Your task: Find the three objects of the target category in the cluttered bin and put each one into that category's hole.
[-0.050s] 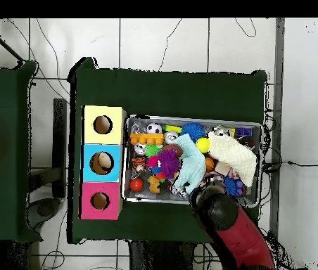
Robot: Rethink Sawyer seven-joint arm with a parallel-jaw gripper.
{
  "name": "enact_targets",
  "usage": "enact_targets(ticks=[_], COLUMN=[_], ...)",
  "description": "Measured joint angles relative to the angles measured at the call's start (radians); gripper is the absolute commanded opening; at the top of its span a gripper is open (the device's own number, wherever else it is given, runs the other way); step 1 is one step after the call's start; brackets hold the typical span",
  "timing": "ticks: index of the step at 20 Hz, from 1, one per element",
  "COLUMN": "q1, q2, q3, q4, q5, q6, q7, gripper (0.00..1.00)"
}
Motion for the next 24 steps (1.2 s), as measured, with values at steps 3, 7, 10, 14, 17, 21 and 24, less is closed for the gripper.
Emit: enact_targets(ticks=[3,7,10,14,17,21,24], q1=[0.026,0.051,0.071,0.097,0.122,0.141,0.152], q2=[-0.029,-0.05,-0.062,-0.07,-0.079,-0.085,-0.086], q3=[-0.02,-0.043,-0.062,-0.084,-0.104,-0.12,-0.133], q4=[0.0,0.0,0.0,-0.002,-0.007,-0.016,-0.025], q5=[0.0,0.0,0.0,-0.001,-0.001,-0.001,-0.001], q6=[0.021,0.033,0.043,0.059,0.073,0.088,0.097], q7=[0.0,0.0,0.0,0.0,0.0,0.0,0.0], gripper=[0.0,0.0,0.0,0.0,0.0,0.0,0.0])
